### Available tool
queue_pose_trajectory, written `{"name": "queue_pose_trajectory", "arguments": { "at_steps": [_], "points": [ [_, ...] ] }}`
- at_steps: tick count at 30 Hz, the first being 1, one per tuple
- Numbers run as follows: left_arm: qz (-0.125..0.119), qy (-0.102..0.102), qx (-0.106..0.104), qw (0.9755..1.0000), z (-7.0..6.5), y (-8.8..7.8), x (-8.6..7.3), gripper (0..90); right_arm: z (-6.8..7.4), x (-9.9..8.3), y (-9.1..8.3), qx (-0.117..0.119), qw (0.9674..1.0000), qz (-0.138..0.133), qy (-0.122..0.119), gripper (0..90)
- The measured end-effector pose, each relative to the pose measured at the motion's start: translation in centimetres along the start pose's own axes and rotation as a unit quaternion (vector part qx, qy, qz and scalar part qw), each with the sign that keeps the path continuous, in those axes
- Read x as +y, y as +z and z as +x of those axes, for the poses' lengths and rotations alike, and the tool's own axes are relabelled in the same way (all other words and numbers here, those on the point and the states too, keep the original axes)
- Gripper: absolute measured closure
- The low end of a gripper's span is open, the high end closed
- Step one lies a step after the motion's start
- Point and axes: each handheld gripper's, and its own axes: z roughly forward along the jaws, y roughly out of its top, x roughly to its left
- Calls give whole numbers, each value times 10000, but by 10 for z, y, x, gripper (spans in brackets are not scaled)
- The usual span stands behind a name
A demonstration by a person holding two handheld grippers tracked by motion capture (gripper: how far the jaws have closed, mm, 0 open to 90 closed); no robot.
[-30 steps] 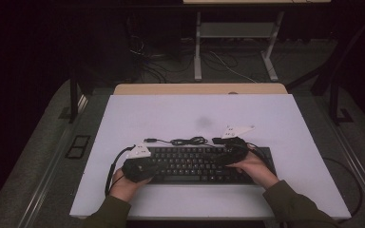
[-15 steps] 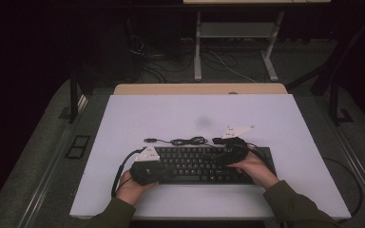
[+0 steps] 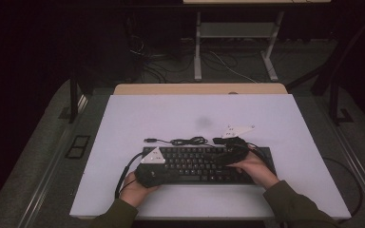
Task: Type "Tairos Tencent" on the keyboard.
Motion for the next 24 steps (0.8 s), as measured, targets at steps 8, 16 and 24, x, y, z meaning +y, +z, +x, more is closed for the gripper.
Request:
{"name": "queue_pose_trajectory", "arguments": {
  "at_steps": [8,16,24],
  "points": [
    [141,96,27,9999,0,2,-1,888,-1,0,0,-9,10000,-6,4,196],
    [96,46,12,9999,1,3,-2,890,-1,0,-1,-14,10000,-21,35,194],
    [42,-6,44,10000,2,0,-1,889,-1,0,-3,-30,10000,-38,76,193]
  ]
}}
